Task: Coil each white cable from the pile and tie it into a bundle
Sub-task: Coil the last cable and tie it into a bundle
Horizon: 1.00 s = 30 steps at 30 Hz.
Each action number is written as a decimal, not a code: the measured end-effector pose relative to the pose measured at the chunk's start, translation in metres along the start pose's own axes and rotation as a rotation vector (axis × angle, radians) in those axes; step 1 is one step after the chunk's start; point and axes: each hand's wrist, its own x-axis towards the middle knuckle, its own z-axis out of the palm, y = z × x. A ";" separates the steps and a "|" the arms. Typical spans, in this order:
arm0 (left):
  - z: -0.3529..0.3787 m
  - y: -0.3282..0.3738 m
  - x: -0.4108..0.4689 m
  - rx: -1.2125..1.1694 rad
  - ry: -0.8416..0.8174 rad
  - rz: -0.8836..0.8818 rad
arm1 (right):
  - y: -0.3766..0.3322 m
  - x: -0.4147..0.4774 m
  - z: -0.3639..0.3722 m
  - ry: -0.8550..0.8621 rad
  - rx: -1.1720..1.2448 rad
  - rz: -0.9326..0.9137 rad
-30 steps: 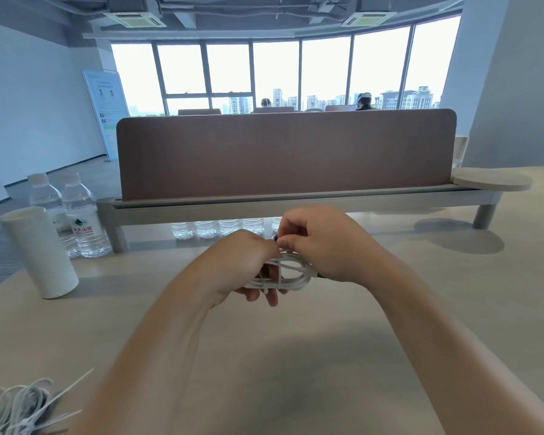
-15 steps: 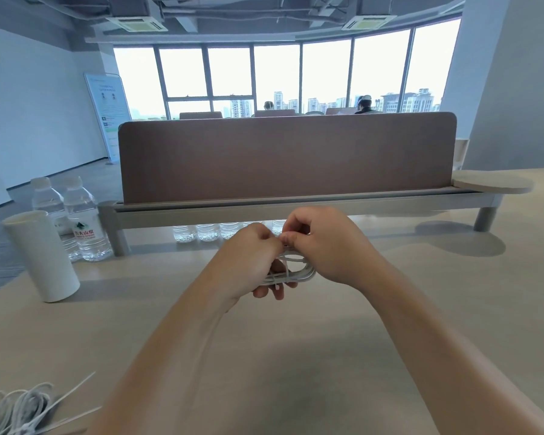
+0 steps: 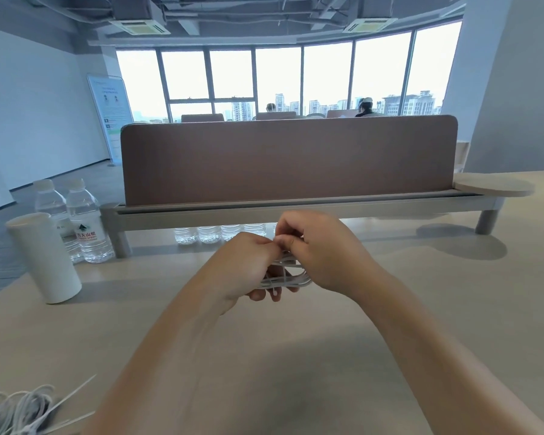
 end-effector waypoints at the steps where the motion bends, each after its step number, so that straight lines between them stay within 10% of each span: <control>1: 0.001 0.000 0.001 -0.003 0.018 0.005 | 0.001 0.001 0.001 0.010 0.019 0.008; 9: -0.010 -0.008 0.011 -0.175 0.360 0.051 | -0.001 0.001 -0.006 0.162 0.027 0.038; 13: -0.014 -0.010 0.013 -0.219 0.466 0.022 | -0.014 -0.002 0.003 -0.039 0.104 0.155; 30: -0.005 -0.012 0.016 -0.078 0.439 0.073 | -0.012 -0.004 0.011 -0.114 0.096 0.162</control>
